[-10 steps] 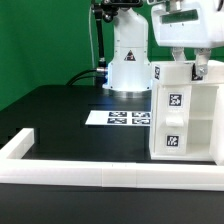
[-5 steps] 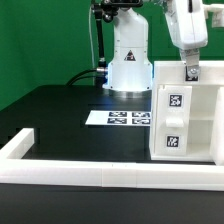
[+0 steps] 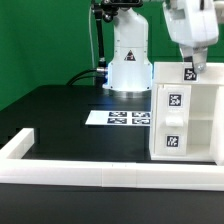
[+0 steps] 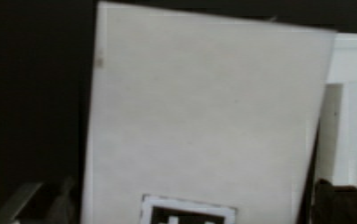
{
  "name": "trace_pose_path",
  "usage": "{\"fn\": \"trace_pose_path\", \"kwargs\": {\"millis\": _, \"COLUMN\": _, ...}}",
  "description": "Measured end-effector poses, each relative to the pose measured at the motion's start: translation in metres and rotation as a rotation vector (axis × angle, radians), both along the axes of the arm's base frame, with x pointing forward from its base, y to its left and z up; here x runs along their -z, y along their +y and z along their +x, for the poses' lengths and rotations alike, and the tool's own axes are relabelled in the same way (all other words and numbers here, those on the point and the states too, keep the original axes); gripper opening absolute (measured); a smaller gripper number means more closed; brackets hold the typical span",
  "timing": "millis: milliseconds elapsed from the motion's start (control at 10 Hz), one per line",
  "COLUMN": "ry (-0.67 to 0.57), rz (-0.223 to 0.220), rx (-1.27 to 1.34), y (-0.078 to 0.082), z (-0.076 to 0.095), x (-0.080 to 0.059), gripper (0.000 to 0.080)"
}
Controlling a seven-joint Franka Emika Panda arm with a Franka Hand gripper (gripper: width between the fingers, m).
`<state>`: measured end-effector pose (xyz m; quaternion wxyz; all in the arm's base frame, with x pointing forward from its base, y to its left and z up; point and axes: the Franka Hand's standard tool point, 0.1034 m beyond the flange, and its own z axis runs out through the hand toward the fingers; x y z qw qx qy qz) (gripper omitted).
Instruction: Assemble cabinet
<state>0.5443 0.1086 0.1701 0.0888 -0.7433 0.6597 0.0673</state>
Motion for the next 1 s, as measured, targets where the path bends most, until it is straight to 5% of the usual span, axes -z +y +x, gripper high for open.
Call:
{"fn": "trace_pose_path", "kwargs": {"millis": 500, "ry": -0.071, "rz": -0.011, "rx": -0.412, "y": 0.001, "z": -0.003, "x": -0.001, "gripper": 0.0649}}
{"fn": "trace_pose_path", "kwargs": {"millis": 700, "ry": -0.074, "rz": -0.066, "rx": -0.761, "y": 0.003, "z": -0.003, "x": -0.01, "gripper": 0.0649}}
{"fn": "trace_pose_path", "kwargs": {"millis": 1000, "ry": -0.141, "rz": -0.056, "rx": -1.145, "y": 0.005, "z": -0.001, "x": -0.009, "gripper": 0.0649}}
